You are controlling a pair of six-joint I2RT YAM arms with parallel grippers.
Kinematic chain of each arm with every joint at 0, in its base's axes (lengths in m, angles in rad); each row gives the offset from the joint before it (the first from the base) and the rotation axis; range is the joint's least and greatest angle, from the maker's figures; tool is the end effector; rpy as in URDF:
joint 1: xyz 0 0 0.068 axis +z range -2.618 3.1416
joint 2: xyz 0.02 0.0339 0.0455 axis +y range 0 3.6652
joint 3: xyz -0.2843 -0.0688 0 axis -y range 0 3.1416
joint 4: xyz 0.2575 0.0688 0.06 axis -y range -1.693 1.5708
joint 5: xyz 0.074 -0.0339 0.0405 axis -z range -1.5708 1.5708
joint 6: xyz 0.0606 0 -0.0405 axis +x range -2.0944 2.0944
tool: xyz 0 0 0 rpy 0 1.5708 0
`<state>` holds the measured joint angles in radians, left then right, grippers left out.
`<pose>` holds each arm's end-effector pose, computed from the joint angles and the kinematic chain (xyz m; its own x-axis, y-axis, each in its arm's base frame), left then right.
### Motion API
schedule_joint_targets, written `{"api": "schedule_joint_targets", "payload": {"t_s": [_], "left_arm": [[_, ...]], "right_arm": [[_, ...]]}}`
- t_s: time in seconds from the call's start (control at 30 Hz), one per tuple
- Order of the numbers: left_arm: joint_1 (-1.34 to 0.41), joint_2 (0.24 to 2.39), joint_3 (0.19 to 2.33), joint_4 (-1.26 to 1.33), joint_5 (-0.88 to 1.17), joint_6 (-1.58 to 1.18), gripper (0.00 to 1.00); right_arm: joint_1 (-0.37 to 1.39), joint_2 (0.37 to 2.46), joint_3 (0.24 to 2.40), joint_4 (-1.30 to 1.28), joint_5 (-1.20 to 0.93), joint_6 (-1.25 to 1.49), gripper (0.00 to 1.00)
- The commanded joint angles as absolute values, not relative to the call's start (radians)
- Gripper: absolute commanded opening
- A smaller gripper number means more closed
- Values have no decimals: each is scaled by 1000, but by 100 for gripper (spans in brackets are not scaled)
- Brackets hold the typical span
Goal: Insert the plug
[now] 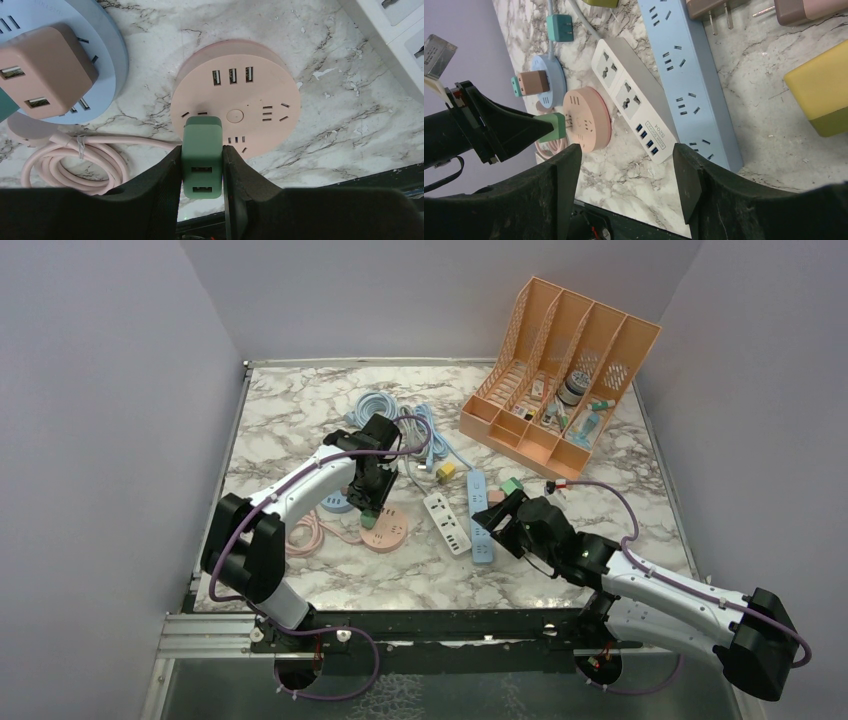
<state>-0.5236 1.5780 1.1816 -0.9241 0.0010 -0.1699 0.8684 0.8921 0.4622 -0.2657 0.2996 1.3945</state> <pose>0.2737 -0.1581 0.2233 -0.9115 0.3310 -0.2440 0.3511 0.9353 -0.0428 0.1441 0.1425 0.1975 -0.6465 0.6922 -0.3208 0.3054 0.6202 0.7226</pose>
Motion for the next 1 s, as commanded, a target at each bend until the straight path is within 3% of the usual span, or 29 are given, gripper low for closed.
{"api": "schedule_joint_targets", "payload": {"t_s": [0.0,0.97], "left_arm": [[-524,1529,1192,-896,-21,-180,0],[-522,1605,1108,-834,-22,-180,0]], "right_arm": [[864,896,453,-266,331,1403,67],[863,897,441,-268,325,1412,67]]}}
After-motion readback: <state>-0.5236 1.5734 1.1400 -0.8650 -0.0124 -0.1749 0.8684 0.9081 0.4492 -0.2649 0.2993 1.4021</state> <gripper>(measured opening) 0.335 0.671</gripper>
